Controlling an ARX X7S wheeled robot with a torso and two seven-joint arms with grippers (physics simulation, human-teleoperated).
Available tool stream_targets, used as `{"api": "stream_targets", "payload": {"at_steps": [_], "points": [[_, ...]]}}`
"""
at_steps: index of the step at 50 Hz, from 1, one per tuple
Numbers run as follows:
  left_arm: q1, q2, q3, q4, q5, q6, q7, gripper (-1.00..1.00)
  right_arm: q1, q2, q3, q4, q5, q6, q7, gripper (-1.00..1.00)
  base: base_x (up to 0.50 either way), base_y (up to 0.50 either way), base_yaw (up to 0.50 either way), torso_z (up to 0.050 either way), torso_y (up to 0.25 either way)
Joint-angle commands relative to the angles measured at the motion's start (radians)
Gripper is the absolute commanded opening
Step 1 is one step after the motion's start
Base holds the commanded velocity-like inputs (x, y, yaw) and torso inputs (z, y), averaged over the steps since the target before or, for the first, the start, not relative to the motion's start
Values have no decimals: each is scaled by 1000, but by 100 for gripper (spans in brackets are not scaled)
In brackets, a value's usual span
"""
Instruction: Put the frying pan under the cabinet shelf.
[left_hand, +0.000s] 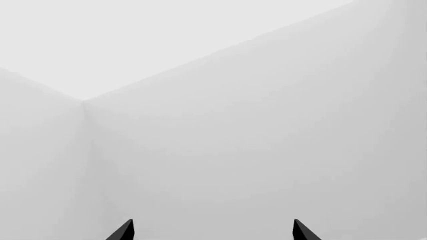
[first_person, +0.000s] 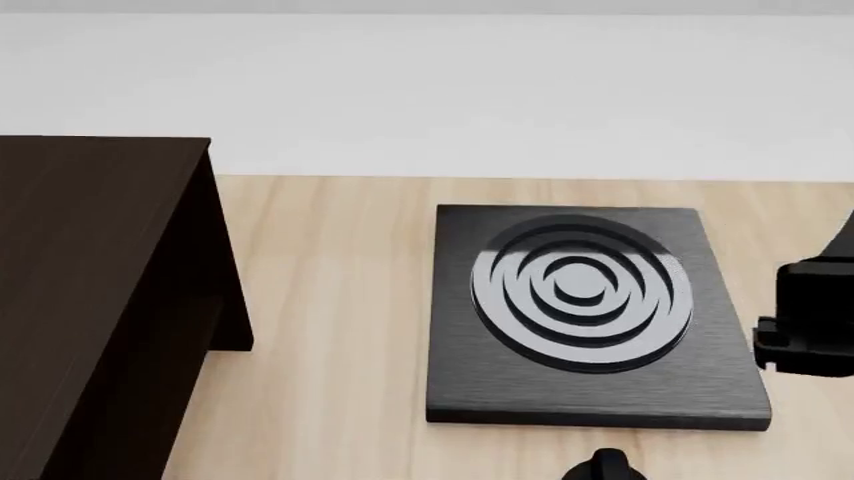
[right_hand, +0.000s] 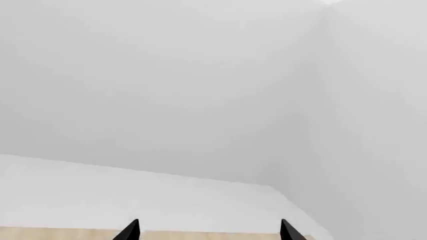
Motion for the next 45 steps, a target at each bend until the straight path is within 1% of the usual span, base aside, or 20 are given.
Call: {"api": "stream_targets", "payload": {"at_steps": [1,3,5,10,13,20,31,45], "points": [[-20,0,9,-4,-4,-3,-3,100,-128,-4,105,-52,-7,9,-17,100,0,0,0,0,0],[-14,-1,7,-1,-4,2,-4,100,-172,-4,145,-60,7,-5,-15,100,0,0,0,0,0],[-1,-1,8,-4,-2,15,-6,100,-209,4,186,-61,60,-24,15,100,0,0,0,0,0],[3,8,9,-12,-5,23,-8,100,-306,70,320,-60,349,-61,207,100,0,0,0,0,0],[2,8,12,-12,-6,24,-8,100,-341,91,363,-59,437,-73,270,100,0,0,0,0,0],[6,5,14,-11,-7,25,-11,100,-430,79,388,-34,430,-145,283,100,0,0,0,0,0],[5,7,20,-11,-9,25,-16,100,-490,71,430,-32,438,-160,291,100,0,0,0,0,0],[10,8,27,-14,-13,31,-21,100,-538,96,410,19,422,-182,300,100,0,0,0,0,0]]}}
